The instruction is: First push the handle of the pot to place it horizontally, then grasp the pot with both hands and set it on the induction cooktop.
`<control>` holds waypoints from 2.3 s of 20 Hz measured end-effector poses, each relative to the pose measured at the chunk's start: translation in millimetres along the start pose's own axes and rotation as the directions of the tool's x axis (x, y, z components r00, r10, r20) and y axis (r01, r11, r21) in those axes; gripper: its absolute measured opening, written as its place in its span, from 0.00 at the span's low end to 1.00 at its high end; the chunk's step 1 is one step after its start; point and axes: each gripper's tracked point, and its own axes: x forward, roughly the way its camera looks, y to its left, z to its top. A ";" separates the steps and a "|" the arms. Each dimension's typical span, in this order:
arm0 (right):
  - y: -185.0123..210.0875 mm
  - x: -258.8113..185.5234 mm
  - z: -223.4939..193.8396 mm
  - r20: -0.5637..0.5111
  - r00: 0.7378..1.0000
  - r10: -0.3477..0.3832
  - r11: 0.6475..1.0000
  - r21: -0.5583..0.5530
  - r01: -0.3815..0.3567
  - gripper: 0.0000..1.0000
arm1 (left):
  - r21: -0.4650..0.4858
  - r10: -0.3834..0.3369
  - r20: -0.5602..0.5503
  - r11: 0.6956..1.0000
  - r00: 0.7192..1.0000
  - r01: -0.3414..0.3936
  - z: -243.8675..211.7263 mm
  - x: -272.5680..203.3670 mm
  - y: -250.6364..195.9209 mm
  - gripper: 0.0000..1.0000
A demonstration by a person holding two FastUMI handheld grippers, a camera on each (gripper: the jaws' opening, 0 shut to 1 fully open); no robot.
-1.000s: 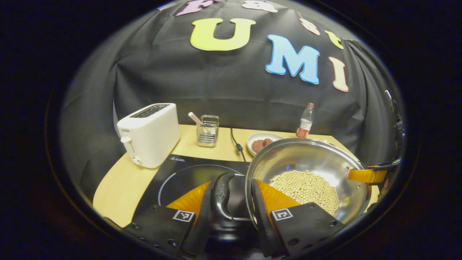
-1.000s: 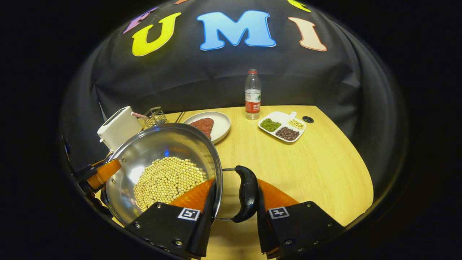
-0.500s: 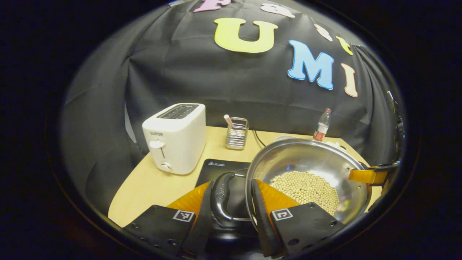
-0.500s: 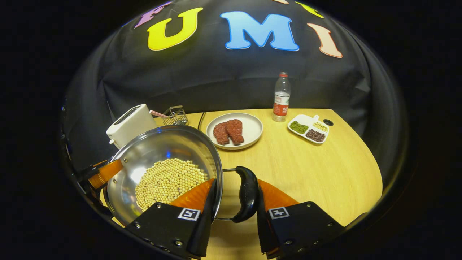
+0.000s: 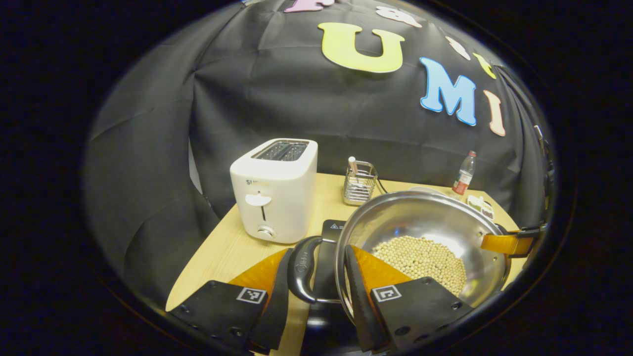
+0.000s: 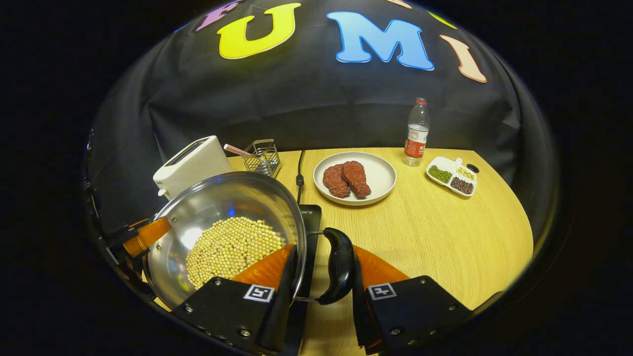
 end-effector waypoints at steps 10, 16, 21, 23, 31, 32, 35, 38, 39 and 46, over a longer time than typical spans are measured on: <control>-6.3 -19.5 24.1 0.137 0.991 0.008 0.998 -0.057 -0.001 0.92 | 0.048 0.091 0.166 0.994 0.982 -0.100 49.2 -29.2 13.0 0.92; -74.3 -95.3 73.9 0.332 0.943 -0.012 0.996 -0.078 0.040 0.98 | 0.075 0.091 0.357 0.989 0.930 -0.126 113.9 -104.0 -50.6 0.99; -139.3 -174.1 92.2 0.463 0.887 -0.005 0.994 -0.093 0.054 0.97 | 0.026 0.076 0.444 0.995 0.893 -0.097 139.4 -174.5 -139.2 0.97; -163.7 -201.7 90.3 0.493 0.870 0.000 0.995 -0.083 0.047 0.97 | 0.023 0.075 0.486 0.995 0.871 -0.098 144.5 -205.2 -172.6 0.97; -250.9 -287.1 82.1 0.590 0.808 -0.008 0.996 -0.063 0.055 0.97 | 0.032 0.061 0.557 0.995 0.828 -0.095 138.3 -304.1 -274.7 0.99; -257.7 -295.9 81.1 0.598 0.801 -0.015 0.997 -0.056 0.061 0.97 | 0.036 0.058 0.559 0.995 0.827 -0.094 136.0 -312.2 -282.0 0.99; -270.8 -315.7 85.3 0.635 0.771 -0.033 0.996 -0.040 0.076 0.97 | 0.056 0.046 0.564 0.994 0.825 -0.094 131.2 -334.4 -290.0 0.99; -276.4 -334.0 87.3 0.657 0.751 -0.062 0.995 -0.016 0.096 0.97 | 0.059 0.038 0.572 0.994 0.819 -0.088 132.6 -351.7 -286.6 0.99; -274.6 -341.4 89.1 0.670 0.740 -0.063 0.996 -0.006 0.089 0.97 | 0.062 0.043 0.569 0.994 0.821 -0.095 131.3 -356.4 -280.0 0.96; -266.0 -361.2 85.6 0.705 0.707 -0.061 0.997 0.005 0.081 0.97 | 0.067 0.050 0.605 0.991 0.795 -0.113 129.7 -383.9 -259.1 0.94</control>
